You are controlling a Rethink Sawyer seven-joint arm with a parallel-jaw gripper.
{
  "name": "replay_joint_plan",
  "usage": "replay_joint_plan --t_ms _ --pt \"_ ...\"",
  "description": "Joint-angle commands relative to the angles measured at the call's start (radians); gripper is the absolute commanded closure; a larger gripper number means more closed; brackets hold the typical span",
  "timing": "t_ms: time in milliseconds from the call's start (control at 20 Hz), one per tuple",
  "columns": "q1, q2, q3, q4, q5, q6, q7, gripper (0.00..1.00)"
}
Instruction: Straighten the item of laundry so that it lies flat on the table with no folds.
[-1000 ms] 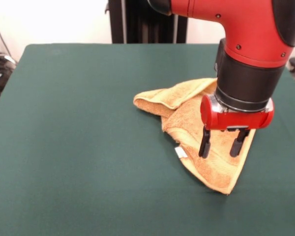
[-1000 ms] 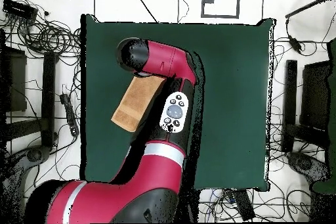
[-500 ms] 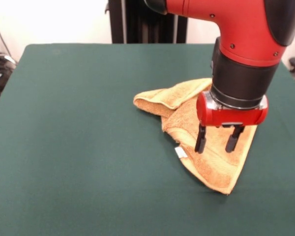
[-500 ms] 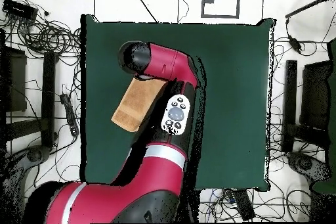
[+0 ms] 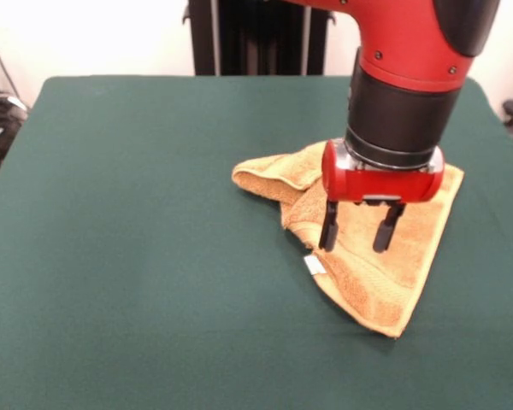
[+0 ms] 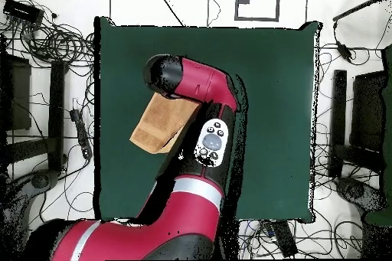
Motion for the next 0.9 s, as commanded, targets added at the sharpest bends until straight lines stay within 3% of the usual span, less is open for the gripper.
replay_joint_plan --t_ms 50,900 --pt "-0.018 0.000 0.128 0.181 0.028 -0.112 0.265 0.00" --pt "-0.026 -0.012 0.139 0.216 0.030 -0.156 0.262 0.00"
